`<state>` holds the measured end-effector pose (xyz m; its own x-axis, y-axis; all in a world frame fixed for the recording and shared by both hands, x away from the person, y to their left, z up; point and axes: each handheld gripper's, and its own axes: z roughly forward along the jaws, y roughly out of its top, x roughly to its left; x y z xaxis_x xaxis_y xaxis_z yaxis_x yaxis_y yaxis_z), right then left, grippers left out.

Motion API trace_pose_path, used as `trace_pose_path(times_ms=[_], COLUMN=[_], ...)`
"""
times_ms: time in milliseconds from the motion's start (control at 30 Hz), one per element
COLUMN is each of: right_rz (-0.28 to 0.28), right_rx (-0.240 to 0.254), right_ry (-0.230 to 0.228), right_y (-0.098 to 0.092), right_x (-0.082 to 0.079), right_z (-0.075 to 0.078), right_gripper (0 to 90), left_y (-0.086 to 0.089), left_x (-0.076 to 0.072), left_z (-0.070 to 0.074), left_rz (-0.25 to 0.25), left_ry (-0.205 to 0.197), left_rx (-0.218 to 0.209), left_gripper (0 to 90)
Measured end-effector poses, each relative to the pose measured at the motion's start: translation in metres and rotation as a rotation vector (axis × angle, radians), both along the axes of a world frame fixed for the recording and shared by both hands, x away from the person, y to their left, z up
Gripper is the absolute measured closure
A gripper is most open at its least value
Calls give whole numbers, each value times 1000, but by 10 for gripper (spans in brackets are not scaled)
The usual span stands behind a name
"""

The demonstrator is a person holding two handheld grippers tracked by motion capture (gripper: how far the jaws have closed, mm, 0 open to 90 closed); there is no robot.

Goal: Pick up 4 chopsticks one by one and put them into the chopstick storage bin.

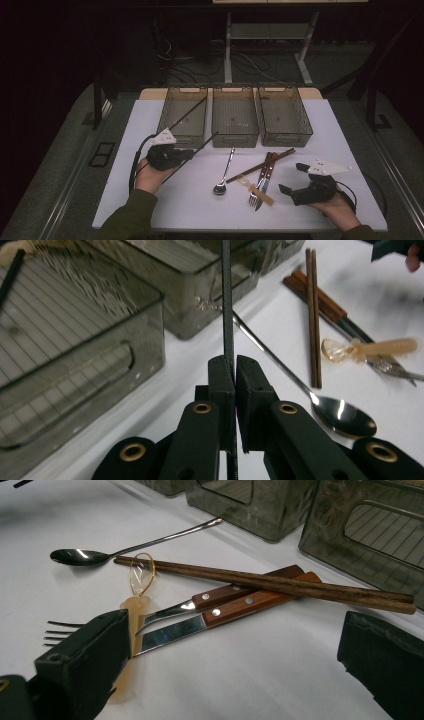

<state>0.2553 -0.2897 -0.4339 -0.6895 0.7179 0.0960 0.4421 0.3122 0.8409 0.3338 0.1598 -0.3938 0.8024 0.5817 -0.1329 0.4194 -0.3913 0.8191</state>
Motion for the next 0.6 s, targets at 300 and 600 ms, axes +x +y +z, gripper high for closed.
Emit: trace_pose_path(times_ms=[300,600], right_rz=[-7,-12], right_rx=[2,5], right_ry=[-3,0], right_y=[-2,-3], right_x=[0,0], right_z=[0,0], right_gripper=[10,10], left_y=[0,0], left_x=[16,38], left_z=[11,26], left_rz=[11,29], left_ry=[-29,-53], left_rx=[-18,-50], left_gripper=[860,860])
